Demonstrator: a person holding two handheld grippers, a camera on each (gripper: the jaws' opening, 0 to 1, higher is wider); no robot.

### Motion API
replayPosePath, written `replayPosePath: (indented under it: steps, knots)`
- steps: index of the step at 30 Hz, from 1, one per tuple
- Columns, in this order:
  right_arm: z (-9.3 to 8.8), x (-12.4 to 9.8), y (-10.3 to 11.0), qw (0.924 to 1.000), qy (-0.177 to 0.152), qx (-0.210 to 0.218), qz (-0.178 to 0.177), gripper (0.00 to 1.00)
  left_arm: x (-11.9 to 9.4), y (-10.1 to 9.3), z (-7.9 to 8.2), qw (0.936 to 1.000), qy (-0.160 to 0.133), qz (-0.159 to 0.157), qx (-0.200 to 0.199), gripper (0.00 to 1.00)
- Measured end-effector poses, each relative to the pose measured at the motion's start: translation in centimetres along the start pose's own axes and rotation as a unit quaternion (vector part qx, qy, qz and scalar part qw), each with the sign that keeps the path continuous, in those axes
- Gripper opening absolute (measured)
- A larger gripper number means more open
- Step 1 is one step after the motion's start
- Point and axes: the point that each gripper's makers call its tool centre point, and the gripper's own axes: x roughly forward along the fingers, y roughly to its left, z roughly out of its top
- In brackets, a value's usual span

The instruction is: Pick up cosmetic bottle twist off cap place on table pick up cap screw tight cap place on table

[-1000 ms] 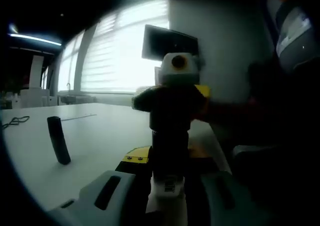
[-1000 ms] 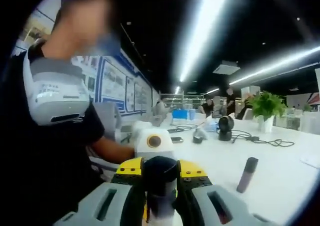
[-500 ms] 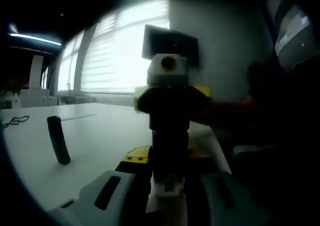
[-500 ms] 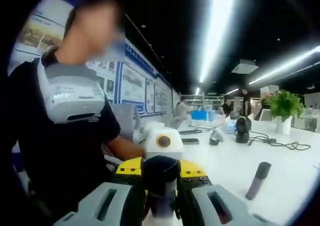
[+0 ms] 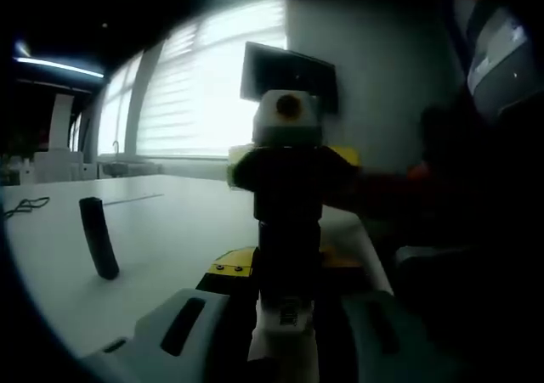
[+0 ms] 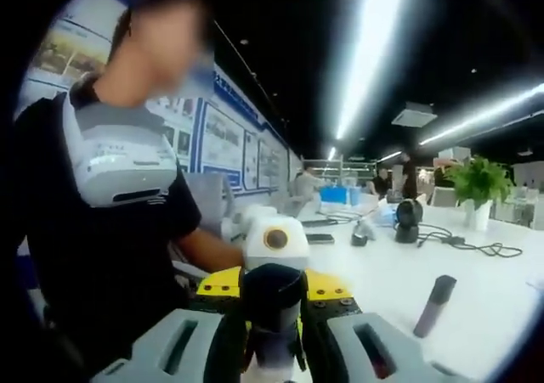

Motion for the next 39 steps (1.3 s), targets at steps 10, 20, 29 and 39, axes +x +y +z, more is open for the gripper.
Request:
replayPosePath:
  steps: [10,20,29,39]
  knots:
    - [0.9,-0.9,0.2,0.9990,-0.008,-0.001,-0.043,0.35,0.0,0.2,0.0,1.0000,0.000,0.000,-0.001,0.14]
    - [1.8,-1.7,1.1,0.9859,-0.033,-0.029,-0.161,0.35,0.0,0.3,0.0,1.0000,-0.001,0.001,-0.002,0.15]
    - [1.0,-1.6,0.9,0.9566,-0.027,-0.011,-0.290,0.35,0.0,0.3,0.0,1.0000,-0.001,0.003,-0.001,0.15]
    - [0.5,-2.0,-0.1,0.9146,-0.015,-0.021,-0.403,0.36,0.0,0.2,0.0,1.0000,0.000,0.003,0.001,0.15]
